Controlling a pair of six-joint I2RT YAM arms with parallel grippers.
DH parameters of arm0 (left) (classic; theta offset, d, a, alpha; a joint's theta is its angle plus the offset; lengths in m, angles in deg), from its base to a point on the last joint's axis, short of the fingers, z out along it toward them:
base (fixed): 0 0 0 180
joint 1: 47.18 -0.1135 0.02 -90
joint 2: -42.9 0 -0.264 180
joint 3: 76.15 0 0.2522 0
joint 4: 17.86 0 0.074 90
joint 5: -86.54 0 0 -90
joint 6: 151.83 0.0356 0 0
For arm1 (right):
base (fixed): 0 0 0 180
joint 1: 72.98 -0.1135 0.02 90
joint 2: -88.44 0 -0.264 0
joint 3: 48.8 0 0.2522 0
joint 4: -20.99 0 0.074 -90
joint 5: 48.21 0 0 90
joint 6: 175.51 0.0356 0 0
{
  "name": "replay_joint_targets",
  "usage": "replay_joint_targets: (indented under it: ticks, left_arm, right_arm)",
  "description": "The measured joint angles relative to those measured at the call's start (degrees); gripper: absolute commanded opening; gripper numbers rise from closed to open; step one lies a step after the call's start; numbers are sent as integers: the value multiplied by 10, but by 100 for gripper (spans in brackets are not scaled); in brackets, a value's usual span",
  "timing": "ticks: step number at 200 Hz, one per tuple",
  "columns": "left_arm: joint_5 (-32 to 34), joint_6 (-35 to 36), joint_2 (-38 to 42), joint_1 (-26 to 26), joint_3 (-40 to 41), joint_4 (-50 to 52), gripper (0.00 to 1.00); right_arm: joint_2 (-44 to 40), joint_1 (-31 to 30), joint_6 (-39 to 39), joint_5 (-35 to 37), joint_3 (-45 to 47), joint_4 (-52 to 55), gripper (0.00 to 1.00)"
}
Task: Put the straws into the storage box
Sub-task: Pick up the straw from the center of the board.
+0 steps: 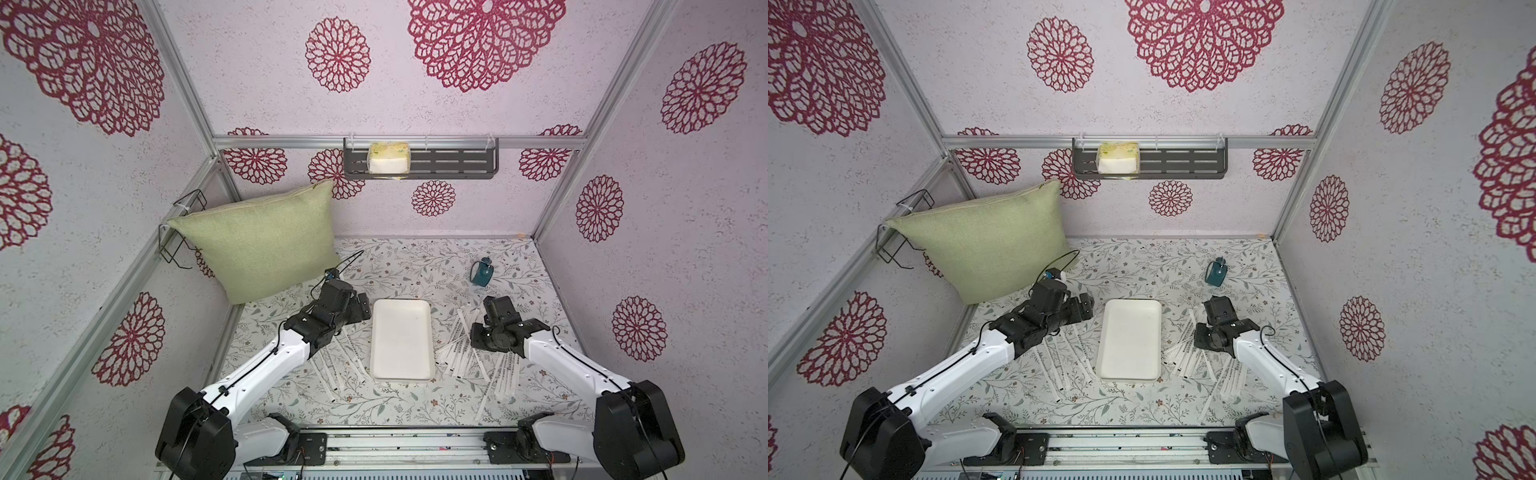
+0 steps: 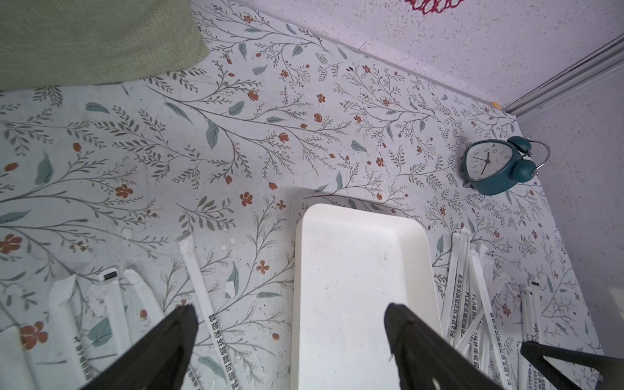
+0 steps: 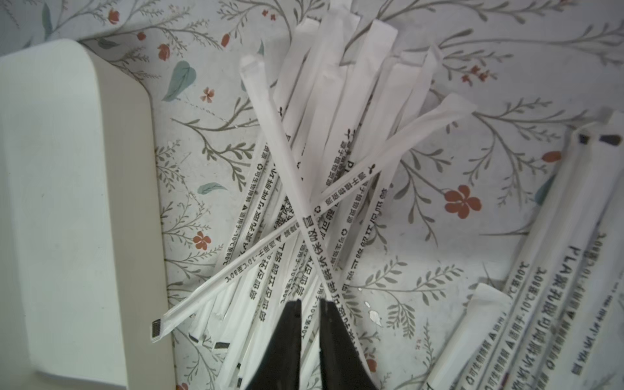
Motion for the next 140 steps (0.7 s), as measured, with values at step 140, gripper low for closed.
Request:
replay_joint_targets:
  ticks: [140]
  left_arm:
    - [-79,-14,-25,-14,33,-70,82]
  right_arm:
    - [87,0,-49,40,0,-41,27]
